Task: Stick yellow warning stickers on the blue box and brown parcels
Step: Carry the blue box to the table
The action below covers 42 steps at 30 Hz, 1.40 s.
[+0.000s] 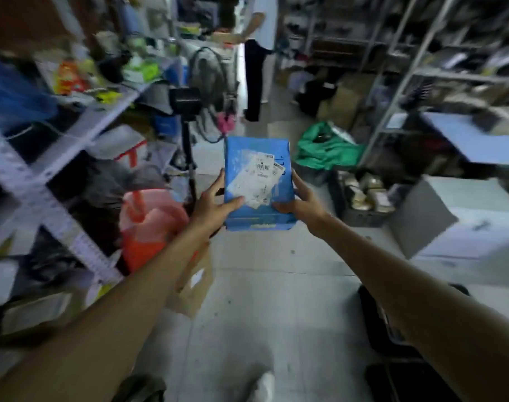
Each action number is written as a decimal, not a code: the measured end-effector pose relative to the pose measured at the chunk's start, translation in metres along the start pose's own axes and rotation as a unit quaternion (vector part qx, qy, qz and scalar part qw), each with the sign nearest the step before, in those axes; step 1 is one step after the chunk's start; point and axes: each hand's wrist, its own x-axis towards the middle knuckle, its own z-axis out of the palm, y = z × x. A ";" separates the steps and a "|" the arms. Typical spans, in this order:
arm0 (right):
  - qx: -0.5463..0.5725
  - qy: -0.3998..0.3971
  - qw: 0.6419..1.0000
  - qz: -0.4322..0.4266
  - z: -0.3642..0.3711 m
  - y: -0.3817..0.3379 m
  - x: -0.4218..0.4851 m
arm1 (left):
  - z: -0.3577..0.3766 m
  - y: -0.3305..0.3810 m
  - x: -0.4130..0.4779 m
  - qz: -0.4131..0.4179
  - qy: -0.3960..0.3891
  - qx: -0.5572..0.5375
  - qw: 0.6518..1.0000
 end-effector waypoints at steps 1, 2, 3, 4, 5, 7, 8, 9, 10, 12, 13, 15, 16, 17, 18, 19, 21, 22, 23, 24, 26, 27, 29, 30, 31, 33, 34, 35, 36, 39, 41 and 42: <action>0.004 0.016 1.000 -0.002 -0.019 0.004 0.002 | 0.018 0.004 0.012 0.001 -0.017 -0.001 1.000; 0.005 0.032 0.999 -0.004 -0.038 0.006 0.004 | 0.036 0.008 0.024 0.002 -0.035 -0.008 0.999; 0.006 0.047 0.999 -0.004 -0.057 0.008 0.005 | 0.055 0.012 0.035 0.002 -0.055 -0.018 0.998; 0.006 0.060 0.998 0.000 -0.076 0.011 0.006 | 0.073 0.017 0.046 0.003 -0.072 -0.021 0.997; 0.010 0.070 0.998 0.002 -0.094 0.013 0.007 | 0.091 0.021 0.056 0.007 -0.089 -0.016 0.996; 0.021 0.091 0.996 0.003 -0.131 0.018 0.007 | 0.126 0.033 0.075 0.017 -0.124 0.002 0.992; 0.028 0.104 0.994 0.004 -0.148 0.021 0.007 | 0.144 0.040 0.084 0.019 -0.143 0.007 0.990; 0.033 0.119 0.992 0.003 -0.166 0.023 0.006 | 0.161 0.046 0.093 0.021 -0.162 0.010 0.986; 0.038 0.136 0.990 0.000 -0.182 0.026 0.005 | 0.179 0.053 0.101 0.021 -0.180 0.015 0.983; 0.047 0.168 0.985 -0.009 -0.213 0.031 0.001 | 0.213 0.064 0.115 0.022 -0.212 0.019 0.977; 0.049 0.183 0.982 -0.012 -0.227 0.034 -0.002 | 0.231 0.069 0.122 0.023 -0.227 0.018 0.973; 0.049 0.217 0.975 -0.007 -0.253 0.038 -0.007 | 0.264 0.078 0.132 0.026 -0.257 0.014 0.966; 0.051 0.233 0.971 -0.003 -0.267 0.041 -0.008 | 0.280 0.082 0.136 0.029 -0.272 0.010 0.962; 0.053 0.247 0.968 0.001 -0.279 0.044 -0.008 | 0.296 0.085 0.142 0.030 -0.286 0.006 0.958; 0.055 0.262 0.963 0.008 -0.290 0.047 -0.007 | 0.311 0.087 0.147 0.029 -0.299 -0.001 0.954; 0.057 0.282 0.958 0.016 -0.301 0.049 -0.005 | 0.325 0.089 0.153 0.025 -0.313 -0.008 0.949; 0.067 0.320 0.944 0.036 -0.320 0.054 0.000 | 0.353 0.092 0.169 0.016 -0.342 -0.020 0.939; 0.077 0.332 0.939 0.043 -0.329 0.057 0.003 | 0.367 0.093 0.179 0.014 -0.356 -0.021 0.934; 0.090 0.341 0.935 0.048 -0.339 0.061 0.006 | 0.380 0.094 0.188 0.016 -0.368 -0.020 0.929; 0.103 0.351 0.930 0.050 -0.349 0.064 0.011 | 0.394 0.095 0.199 0.018 -0.381 -0.021 0.924; 0.115 0.371 0.920 0.054 -0.370 0.065 0.025 | 0.419 0.098 0.221 0.024 -0.399 -0.025 0.916; 0.115 0.381 0.916 0.054 -0.380 0.064 0.034 | 0.431 0.098 0.234 0.031 -0.405 -0.024 0.913; 0.110 0.404 0.906 0.054 -0.397 0.061 0.053 | 0.455 0.101 0.264 0.054 -0.422 -0.011 0.905; 0.109 0.417 0.901 0.053 -0.405 0.059 0.063 | 0.467 0.104 0.280 0.059 -0.435 -0.008 0.899; 0.108 0.430 0.895 0.052 -0.413 0.058 0.073 | 0.479 0.108 0.296 0.055 -0.448 -0.007 0.892; 0.112 0.453 0.883 0.050 -0.430 0.055 0.091 | 0.502 0.117 0.325 0.044 -0.472 -0.011 0.881; 0.119 0.464 0.877 0.047 -0.438 0.054 0.098 | 0.513 0.122 0.337 0.044 -0.484 -0.014 0.874; 0.126 0.476 0.869 0.040 -0.446 0.053 0.104 | 0.525 0.127 0.348 0.045 -0.498 -0.015 0.866; 0.127 0.488 0.863 0.031 -0.454 0.052 0.111 | 0.538 0.132 0.359 0.047 -0.511 -0.015 0.858; 0.122 0.508 0.852 0.030 -0.476 0.049 0.129 | 0.569 0.140 0.388 0.069 -0.534 0.006 0.842; 0.123 0.524 0.842 0.040 -0.493 0.048 0.141 | 0.589 0.146 0.405 0.096 -0.543 0.022 0.834; 0.121 0.530 0.838 0.043 -0.502 0.049 0.147 | 0.600 0.149 0.414 0.104 -0.550 0.028 0.828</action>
